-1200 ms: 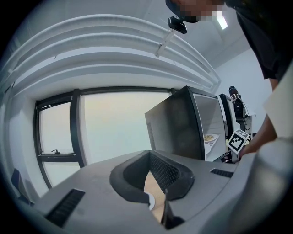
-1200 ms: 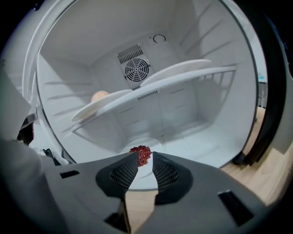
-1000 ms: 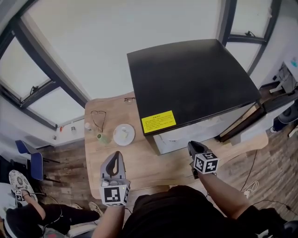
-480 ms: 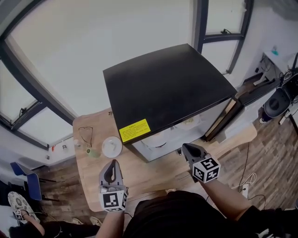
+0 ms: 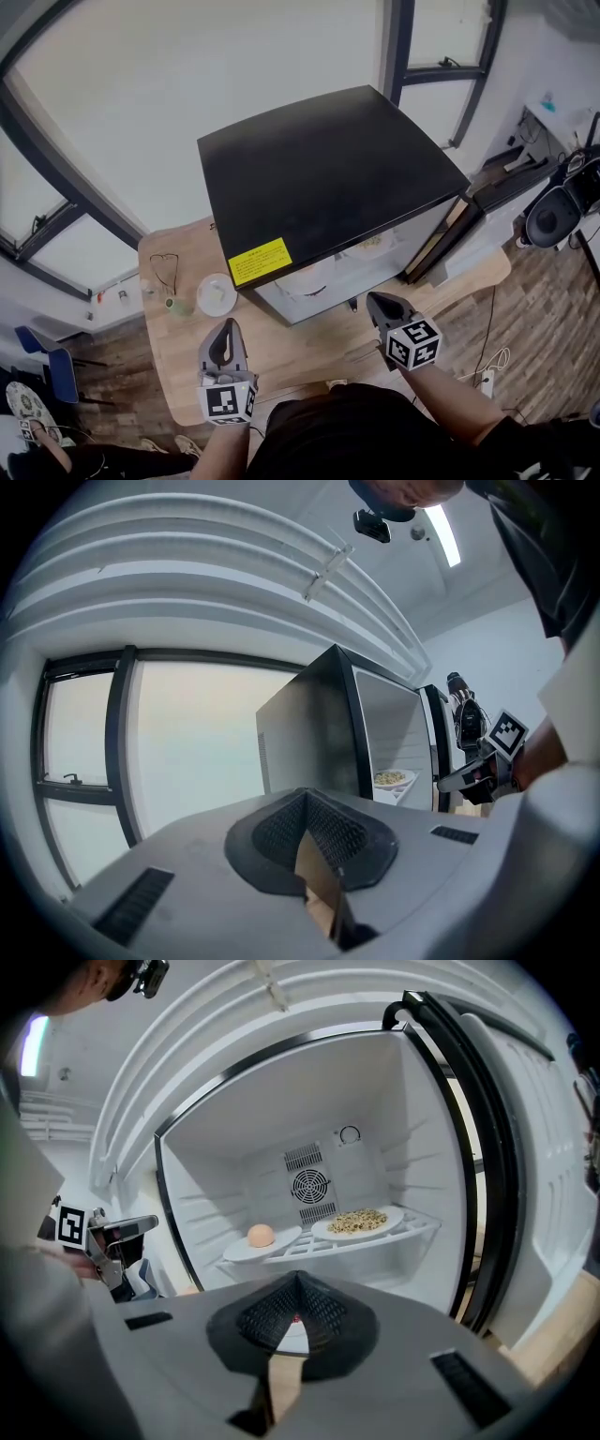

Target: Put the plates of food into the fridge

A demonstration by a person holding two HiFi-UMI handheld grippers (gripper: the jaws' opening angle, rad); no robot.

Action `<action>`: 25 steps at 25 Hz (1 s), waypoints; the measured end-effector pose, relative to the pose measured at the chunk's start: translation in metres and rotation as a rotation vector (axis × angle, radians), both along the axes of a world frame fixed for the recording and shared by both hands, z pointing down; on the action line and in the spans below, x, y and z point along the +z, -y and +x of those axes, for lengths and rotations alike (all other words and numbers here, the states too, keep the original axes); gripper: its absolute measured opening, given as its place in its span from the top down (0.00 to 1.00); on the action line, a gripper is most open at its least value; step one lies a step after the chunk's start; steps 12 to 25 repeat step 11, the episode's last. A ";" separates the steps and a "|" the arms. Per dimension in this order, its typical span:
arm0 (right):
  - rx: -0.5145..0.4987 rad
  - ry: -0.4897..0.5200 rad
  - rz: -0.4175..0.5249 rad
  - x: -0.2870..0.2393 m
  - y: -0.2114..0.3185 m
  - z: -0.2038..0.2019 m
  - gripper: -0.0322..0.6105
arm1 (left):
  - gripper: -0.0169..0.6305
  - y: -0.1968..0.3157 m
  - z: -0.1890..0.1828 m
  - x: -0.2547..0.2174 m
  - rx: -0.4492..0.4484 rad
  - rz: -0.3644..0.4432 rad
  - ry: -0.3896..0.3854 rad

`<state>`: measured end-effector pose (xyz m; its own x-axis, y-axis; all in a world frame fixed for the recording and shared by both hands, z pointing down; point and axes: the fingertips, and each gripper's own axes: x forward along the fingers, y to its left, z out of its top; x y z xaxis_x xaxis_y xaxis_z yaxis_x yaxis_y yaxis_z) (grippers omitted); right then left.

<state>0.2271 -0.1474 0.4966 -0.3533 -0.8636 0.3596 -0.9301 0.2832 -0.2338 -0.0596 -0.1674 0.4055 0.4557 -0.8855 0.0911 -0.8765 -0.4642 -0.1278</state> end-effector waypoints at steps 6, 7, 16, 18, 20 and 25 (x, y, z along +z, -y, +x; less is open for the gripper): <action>-0.005 -0.006 0.011 -0.003 0.000 0.001 0.92 | 0.97 -0.001 0.002 -0.001 -0.002 0.005 0.001; -0.005 -0.007 0.014 -0.003 0.001 0.001 0.92 | 0.97 -0.002 0.003 -0.001 -0.001 0.004 0.002; -0.006 -0.016 0.022 -0.007 0.001 0.005 0.92 | 0.97 -0.003 0.009 0.001 0.006 0.001 -0.003; -0.006 -0.016 0.022 -0.007 0.001 0.005 0.92 | 0.97 -0.003 0.009 0.001 0.006 0.001 -0.003; -0.006 -0.016 0.022 -0.007 0.001 0.005 0.92 | 0.97 -0.003 0.009 0.001 0.006 0.001 -0.003; -0.006 -0.016 0.022 -0.007 0.001 0.005 0.92 | 0.97 -0.003 0.009 0.001 0.006 0.001 -0.003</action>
